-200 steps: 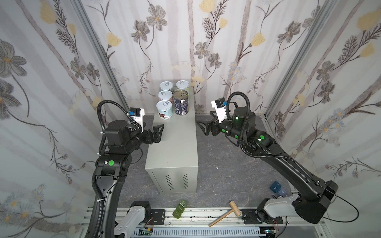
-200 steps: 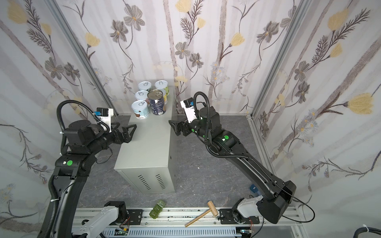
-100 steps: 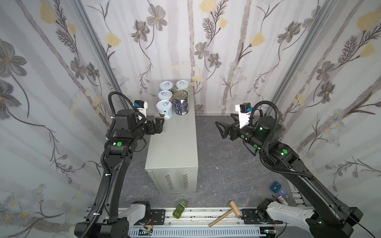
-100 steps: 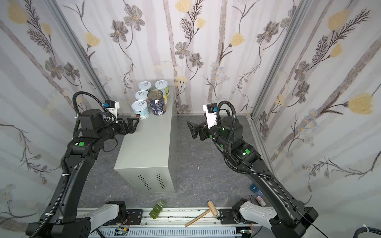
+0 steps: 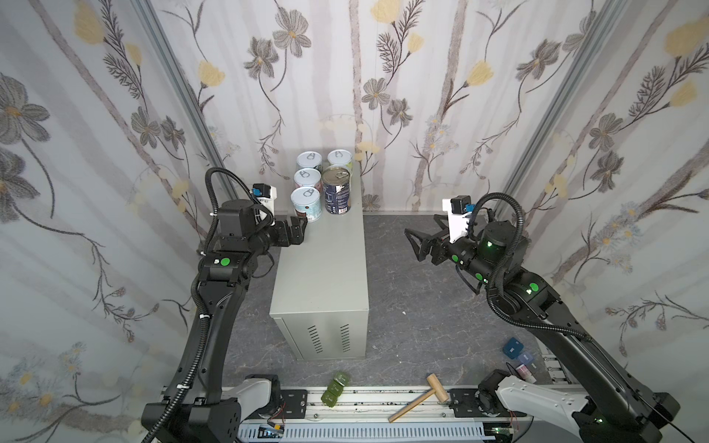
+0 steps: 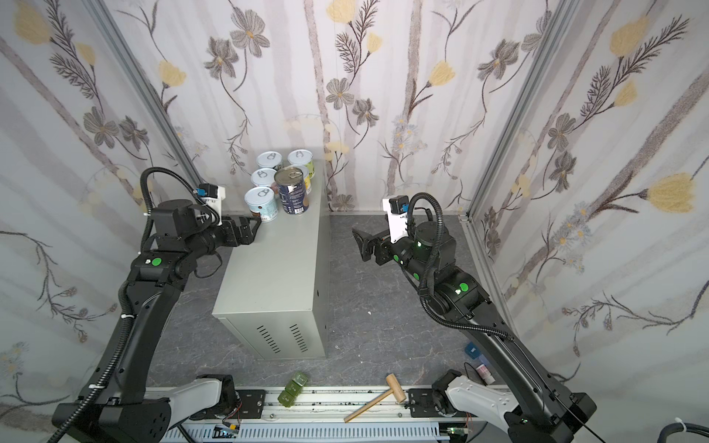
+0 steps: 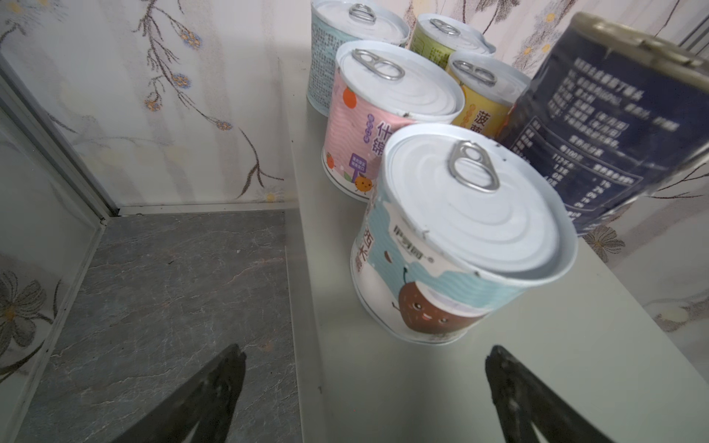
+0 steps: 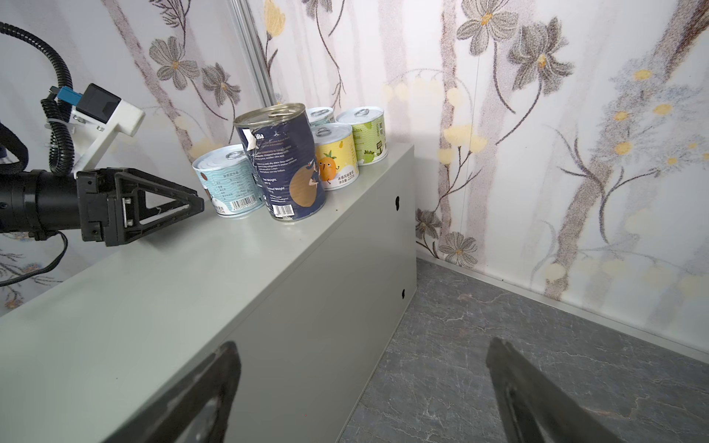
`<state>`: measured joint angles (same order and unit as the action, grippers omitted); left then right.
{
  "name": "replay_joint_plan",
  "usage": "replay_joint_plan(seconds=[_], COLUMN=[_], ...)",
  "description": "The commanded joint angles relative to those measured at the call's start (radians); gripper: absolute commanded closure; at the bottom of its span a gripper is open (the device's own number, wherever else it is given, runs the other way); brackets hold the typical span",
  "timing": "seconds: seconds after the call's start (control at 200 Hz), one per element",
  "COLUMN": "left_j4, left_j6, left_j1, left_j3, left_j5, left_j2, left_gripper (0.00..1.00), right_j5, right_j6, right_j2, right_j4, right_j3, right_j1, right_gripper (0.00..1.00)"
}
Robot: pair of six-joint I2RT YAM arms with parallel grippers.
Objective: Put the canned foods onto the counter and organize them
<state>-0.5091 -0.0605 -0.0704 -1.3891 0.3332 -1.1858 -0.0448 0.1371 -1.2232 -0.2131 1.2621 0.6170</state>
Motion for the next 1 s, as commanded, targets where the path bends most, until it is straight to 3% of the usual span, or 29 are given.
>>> replay_joint_plan(seconds=[0.0, 0.999], left_j4=[0.051, 0.119], left_j6=[-0.022, -0.043], left_j1=[-0.002, -0.002], left_j3=[0.004, 0.003], left_j5=[0.028, -0.033], left_j2=[-0.007, -0.06], left_gripper=[0.0, 0.0], right_j5=[0.007, 0.009], right_j6=[0.001, 0.015], right_j2=[0.001, 0.017], right_j4=[0.043, 0.06], right_j3=[-0.006, -0.031], right_j1=[-0.001, -0.002], right_gripper=[0.0, 0.0])
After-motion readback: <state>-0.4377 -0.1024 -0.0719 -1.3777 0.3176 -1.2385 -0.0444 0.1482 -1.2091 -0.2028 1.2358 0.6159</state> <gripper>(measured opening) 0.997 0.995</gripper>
